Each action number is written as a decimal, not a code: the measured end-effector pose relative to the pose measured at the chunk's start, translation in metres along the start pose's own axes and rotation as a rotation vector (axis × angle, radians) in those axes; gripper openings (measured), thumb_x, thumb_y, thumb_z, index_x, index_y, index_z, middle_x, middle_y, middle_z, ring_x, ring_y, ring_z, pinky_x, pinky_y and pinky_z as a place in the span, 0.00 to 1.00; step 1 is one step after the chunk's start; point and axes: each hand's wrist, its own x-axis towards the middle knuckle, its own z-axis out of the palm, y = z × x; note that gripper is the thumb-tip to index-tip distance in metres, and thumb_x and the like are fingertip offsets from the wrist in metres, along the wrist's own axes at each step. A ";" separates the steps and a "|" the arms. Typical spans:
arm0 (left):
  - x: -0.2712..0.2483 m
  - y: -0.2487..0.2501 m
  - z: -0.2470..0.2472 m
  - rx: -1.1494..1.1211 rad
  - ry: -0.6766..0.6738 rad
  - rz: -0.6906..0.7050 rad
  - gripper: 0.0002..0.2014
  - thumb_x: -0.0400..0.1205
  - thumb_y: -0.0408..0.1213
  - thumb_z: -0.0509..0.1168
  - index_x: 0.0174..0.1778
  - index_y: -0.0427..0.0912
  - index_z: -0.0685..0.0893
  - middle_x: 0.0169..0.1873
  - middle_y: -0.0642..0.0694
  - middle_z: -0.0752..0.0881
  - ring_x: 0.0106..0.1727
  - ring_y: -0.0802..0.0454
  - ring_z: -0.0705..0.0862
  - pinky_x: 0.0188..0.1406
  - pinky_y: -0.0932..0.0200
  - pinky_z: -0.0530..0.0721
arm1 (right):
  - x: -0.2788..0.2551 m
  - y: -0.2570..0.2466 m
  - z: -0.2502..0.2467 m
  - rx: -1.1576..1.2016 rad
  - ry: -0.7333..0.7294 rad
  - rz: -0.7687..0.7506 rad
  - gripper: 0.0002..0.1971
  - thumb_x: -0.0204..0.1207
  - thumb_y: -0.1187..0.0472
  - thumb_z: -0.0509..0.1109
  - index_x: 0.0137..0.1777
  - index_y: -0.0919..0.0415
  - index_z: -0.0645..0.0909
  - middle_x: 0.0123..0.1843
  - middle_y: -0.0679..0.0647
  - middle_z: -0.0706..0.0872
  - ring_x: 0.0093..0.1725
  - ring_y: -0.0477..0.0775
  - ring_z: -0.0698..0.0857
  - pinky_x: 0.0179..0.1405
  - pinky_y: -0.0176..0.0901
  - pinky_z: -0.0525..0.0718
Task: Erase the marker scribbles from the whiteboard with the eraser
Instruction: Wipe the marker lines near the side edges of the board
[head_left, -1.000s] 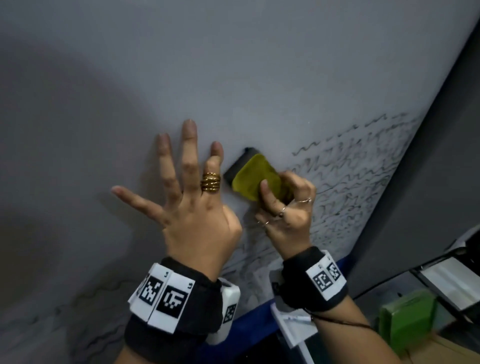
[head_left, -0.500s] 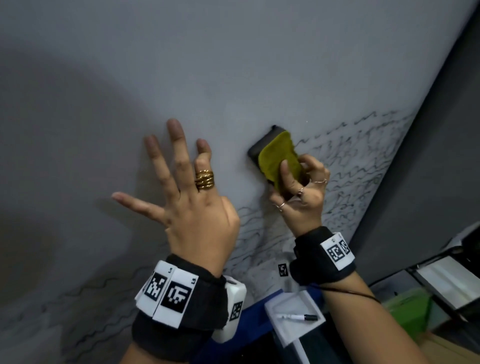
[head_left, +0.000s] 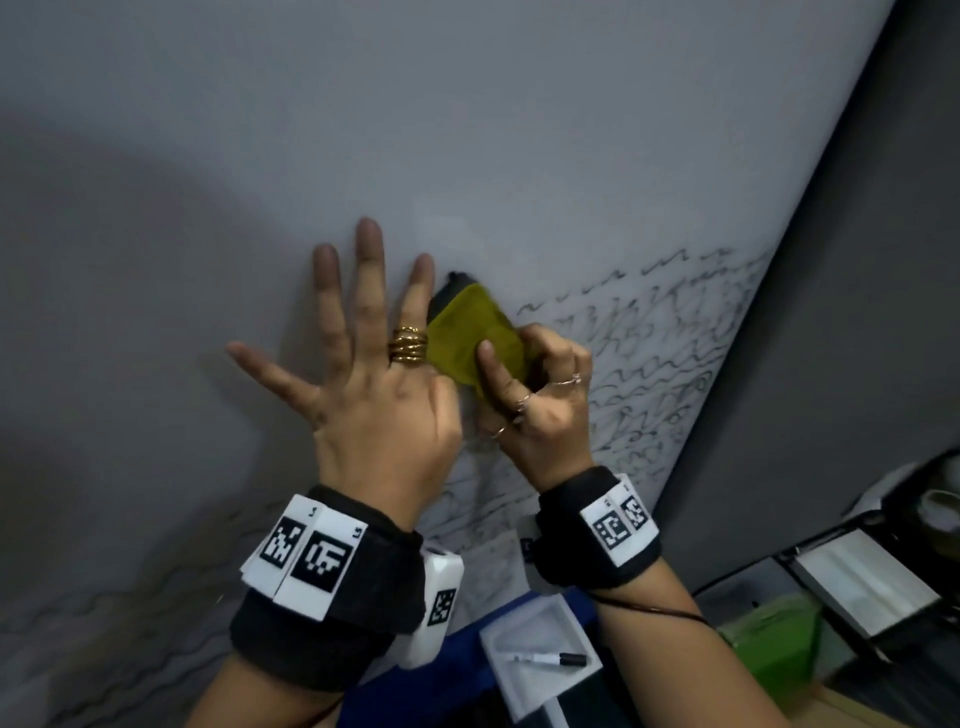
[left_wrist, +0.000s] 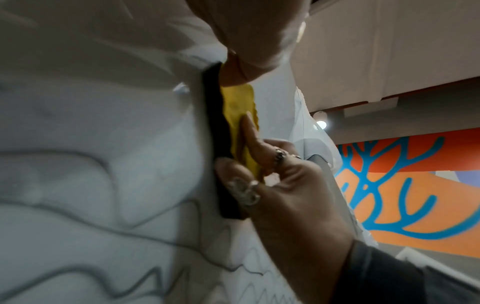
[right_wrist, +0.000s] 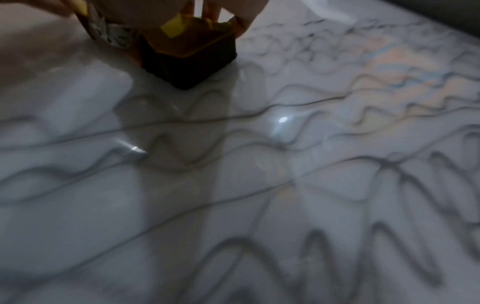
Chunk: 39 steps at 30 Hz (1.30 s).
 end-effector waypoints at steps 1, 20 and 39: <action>0.001 0.000 0.001 0.007 -0.005 -0.005 0.38 0.70 0.39 0.56 0.81 0.55 0.61 0.83 0.47 0.47 0.83 0.47 0.44 0.62 0.19 0.34 | 0.001 0.012 -0.003 -0.014 0.015 0.033 0.17 0.78 0.53 0.65 0.67 0.49 0.75 0.63 0.57 0.69 0.56 0.60 0.70 0.50 0.57 0.80; 0.003 0.025 0.021 -0.022 0.147 -0.152 0.28 0.72 0.41 0.59 0.71 0.48 0.72 0.82 0.42 0.53 0.82 0.41 0.47 0.59 0.13 0.38 | 0.011 0.066 -0.027 0.190 0.017 0.193 0.25 0.69 0.55 0.75 0.67 0.49 0.77 0.62 0.48 0.67 0.56 0.64 0.74 0.52 0.56 0.79; 0.007 0.116 0.111 -0.092 0.307 0.075 0.39 0.77 0.51 0.63 0.80 0.42 0.52 0.74 0.40 0.57 0.83 0.44 0.41 0.81 0.43 0.41 | 0.023 0.195 -0.102 0.225 0.042 0.493 0.24 0.77 0.59 0.59 0.73 0.63 0.72 0.72 0.51 0.65 0.72 0.45 0.68 0.75 0.32 0.63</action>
